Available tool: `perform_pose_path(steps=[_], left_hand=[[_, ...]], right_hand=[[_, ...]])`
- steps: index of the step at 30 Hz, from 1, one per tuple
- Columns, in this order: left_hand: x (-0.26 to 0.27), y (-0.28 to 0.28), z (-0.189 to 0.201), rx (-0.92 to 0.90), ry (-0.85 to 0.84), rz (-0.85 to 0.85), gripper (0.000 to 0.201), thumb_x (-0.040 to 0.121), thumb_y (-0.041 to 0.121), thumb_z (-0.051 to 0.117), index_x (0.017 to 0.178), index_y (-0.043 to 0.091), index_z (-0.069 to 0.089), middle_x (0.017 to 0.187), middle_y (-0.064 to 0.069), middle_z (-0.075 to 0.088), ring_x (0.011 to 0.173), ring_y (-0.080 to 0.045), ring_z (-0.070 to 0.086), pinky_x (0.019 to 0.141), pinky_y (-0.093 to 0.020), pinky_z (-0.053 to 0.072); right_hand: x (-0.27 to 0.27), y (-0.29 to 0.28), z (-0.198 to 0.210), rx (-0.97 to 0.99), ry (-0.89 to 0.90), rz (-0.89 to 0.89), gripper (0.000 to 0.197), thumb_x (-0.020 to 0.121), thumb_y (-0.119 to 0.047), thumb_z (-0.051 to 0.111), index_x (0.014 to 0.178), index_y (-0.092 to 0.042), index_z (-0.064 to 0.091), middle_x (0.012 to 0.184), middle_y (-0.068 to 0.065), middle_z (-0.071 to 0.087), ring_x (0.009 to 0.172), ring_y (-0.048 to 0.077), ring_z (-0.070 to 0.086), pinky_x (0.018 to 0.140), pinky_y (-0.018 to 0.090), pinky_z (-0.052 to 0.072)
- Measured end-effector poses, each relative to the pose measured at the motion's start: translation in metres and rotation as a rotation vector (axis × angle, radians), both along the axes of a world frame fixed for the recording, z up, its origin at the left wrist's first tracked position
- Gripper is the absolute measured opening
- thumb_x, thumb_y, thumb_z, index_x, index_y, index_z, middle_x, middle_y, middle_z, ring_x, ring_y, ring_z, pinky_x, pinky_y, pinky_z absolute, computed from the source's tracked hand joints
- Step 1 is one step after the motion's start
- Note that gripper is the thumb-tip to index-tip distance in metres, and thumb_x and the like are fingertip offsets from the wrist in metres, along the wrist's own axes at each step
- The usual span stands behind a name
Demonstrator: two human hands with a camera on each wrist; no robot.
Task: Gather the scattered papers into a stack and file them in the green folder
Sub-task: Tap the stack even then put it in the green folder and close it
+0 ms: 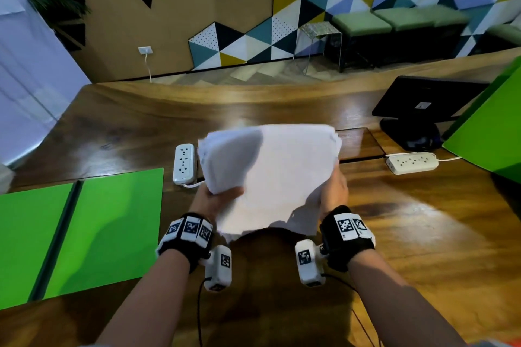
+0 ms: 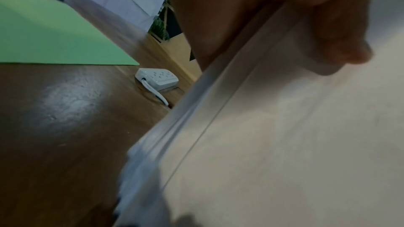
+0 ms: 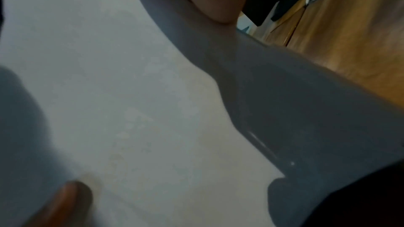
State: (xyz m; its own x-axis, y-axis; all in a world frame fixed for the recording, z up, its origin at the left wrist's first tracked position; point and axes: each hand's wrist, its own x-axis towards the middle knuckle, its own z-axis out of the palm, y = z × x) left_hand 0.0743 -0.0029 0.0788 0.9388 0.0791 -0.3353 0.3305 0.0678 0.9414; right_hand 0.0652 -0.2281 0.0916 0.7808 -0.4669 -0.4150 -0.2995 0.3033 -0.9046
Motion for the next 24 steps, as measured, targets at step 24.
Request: perform_pose_path(steps=[24], left_hand=[[-0.021,-0.022,-0.003,-0.162,-0.433,0.258,0.070,0.049,0.061,0.082,0.103,0.020,0.065,0.090,-0.004,0.069,0.077,-0.020,0.067,0.061,-0.029,0.054]], right_hand=[[-0.020,0.018,-0.026,0.276,-0.040,-0.081,0.064,0.087,-0.066,0.036,0.124,-0.020,0.061,0.126,0.008,0.062,0.116,0.028,0.056,0.109,0.045,0.038]])
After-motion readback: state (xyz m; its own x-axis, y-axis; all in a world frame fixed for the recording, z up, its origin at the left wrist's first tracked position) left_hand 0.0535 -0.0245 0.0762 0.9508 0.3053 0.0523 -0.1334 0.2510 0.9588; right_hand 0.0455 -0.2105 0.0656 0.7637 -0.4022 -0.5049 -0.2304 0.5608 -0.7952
